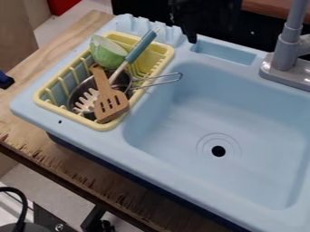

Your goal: Move the wooden spoon aside

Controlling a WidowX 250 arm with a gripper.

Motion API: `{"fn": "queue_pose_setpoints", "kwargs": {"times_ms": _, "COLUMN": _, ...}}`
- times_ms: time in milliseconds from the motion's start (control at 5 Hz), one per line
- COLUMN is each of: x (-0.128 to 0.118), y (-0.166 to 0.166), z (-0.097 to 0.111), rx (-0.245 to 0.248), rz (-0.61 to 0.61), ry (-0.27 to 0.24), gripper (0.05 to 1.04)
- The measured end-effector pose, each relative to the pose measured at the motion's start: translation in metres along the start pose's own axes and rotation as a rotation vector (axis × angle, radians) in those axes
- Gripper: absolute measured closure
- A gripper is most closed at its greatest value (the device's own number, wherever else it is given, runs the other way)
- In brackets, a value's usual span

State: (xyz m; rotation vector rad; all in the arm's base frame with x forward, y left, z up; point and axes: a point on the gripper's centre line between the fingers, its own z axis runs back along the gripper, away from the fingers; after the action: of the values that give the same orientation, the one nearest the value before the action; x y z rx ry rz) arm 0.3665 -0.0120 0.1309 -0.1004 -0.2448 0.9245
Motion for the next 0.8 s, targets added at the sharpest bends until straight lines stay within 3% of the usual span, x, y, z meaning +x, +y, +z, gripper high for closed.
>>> {"fn": "queue_pose_setpoints", "kwargs": {"times_ms": 400, "x": -0.002, "y": 0.017, "z": -0.015, "rx": 0.062, "rz": 0.075, "ry": 0.053, "gripper": 0.088}}
{"fn": "queue_pose_setpoints", "kwargs": {"times_ms": 600, "x": 0.004, "y": 0.031, "z": -0.014, "rx": 0.059, "rz": 0.091, "ry": 0.039, "gripper": 0.088}}
{"fn": "queue_pose_setpoints", "kwargs": {"times_ms": 800, "x": 0.015, "y": 0.041, "z": 0.003, "rx": 0.048, "rz": 0.102, "ry": 0.016, "gripper": 0.088}}
